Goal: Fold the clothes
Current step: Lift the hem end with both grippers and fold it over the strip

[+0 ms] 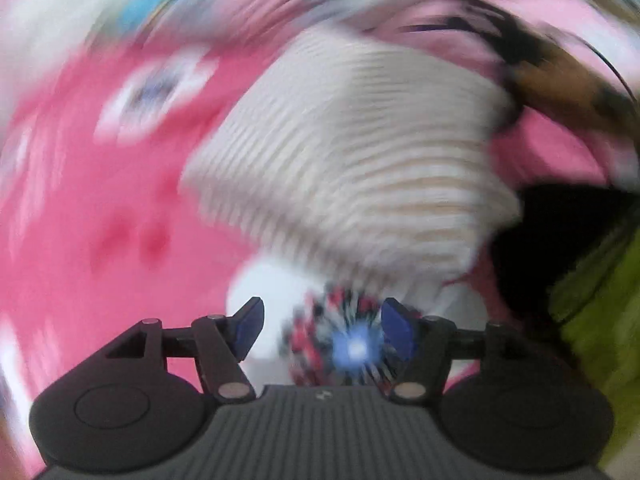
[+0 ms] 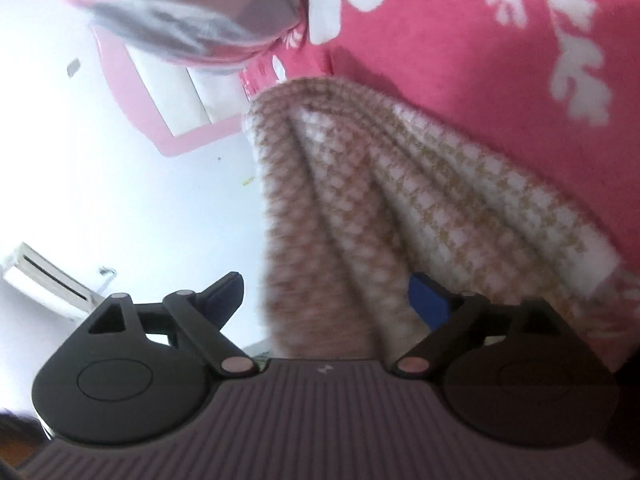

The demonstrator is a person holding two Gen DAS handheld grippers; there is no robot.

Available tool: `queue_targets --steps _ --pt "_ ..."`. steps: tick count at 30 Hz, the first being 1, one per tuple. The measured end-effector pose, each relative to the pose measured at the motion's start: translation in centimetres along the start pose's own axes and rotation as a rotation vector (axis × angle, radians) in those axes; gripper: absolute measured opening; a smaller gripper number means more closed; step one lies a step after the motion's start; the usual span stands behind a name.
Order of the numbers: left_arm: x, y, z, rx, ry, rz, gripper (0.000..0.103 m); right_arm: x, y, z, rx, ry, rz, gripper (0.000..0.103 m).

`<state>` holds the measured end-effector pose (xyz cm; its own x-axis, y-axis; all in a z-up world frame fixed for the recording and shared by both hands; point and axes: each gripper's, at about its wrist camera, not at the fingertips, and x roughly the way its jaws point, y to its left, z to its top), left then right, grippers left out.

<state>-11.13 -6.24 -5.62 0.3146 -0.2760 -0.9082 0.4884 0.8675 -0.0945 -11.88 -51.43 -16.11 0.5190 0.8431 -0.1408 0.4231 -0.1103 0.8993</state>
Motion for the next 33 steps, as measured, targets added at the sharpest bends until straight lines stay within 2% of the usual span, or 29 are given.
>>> queue_targets --steps 2,3,4,5,7,9,13,15,17,18,19,20,22,25,29,31,33 --pt "0.2 3.6 -0.6 -0.326 0.022 -0.056 0.061 0.4 0.5 -0.2 -0.022 0.012 -0.021 0.094" --pt "0.3 5.0 -0.8 -0.469 -0.001 -0.098 0.061 1.3 0.6 0.0 -0.033 0.021 -0.039 0.096" --pt "0.5 6.0 -1.1 -0.588 -0.037 -0.144 0.061 1.7 0.9 -0.2 -0.054 0.037 -0.058 0.098" --pt "0.7 6.4 -1.1 -0.665 -0.066 -0.190 0.062 2.0 1.4 -0.3 -0.084 0.049 -0.071 0.100" --pt "2.2 6.4 -0.6 -0.752 -0.072 -0.307 0.067 2.5 2.8 -0.9 -0.161 0.066 -0.120 0.102" --pt "4.1 6.1 -0.2 -0.833 -0.057 -0.425 0.067 3.3 4.0 -1.5 -0.238 0.094 -0.190 0.102" --pt "7.8 5.8 -1.2 -0.992 -0.024 -0.594 0.067 4.9 3.3 -3.1 -0.257 0.198 -0.387 0.098" --pt "9.2 6.0 -1.8 -1.064 -0.019 -0.665 0.067 5.3 1.8 -3.9 -0.201 0.227 -0.384 0.097" --pt "10.3 6.2 -2.0 -1.109 -0.006 -0.713 0.067 5.4 0.6 -4.2 -0.158 0.223 -0.355 0.095" --pt "10.6 6.2 -1.9 -1.123 0.000 -0.726 0.067 5.6 0.2 -4.2 -0.149 0.216 -0.343 0.090" --pt "10.7 6.1 -1.6 -1.126 -0.001 -0.731 0.069 5.8 0.3 -4.2 -0.151 0.218 -0.334 0.079" --pt "10.6 6.0 -1.2 -1.121 -0.005 -0.732 0.071 6.1 0.3 -4.2 -0.153 0.219 -0.326 0.074" --pt "10.5 5.9 0.2 -1.104 -0.020 -0.723 0.071 6.7 1.9 -4.4 -0.200 0.228 -0.333 0.056" --pt "10.8 6.9 3.2 -1.125 -0.084 -0.780 0.070 8.0 5.3 -3.9 -0.291 0.226 -0.331 0.051" --pt "9.9 8.6 8.8 -1.041 -0.214 -0.775 0.070 12.1 12.9 -0.9 -0.502 0.199 -0.303 0.049" --pt "10.1 9.0 9.7 -1.024 -0.187 -0.763 0.070 13.6 15.4 -0.1 -0.590 0.202 -0.312 0.049" --pt "10.7 8.6 9.1 -1.005 -0.124 -0.748 0.069 14.2 15.7 0.6 -0.588 0.218 -0.341 0.049"
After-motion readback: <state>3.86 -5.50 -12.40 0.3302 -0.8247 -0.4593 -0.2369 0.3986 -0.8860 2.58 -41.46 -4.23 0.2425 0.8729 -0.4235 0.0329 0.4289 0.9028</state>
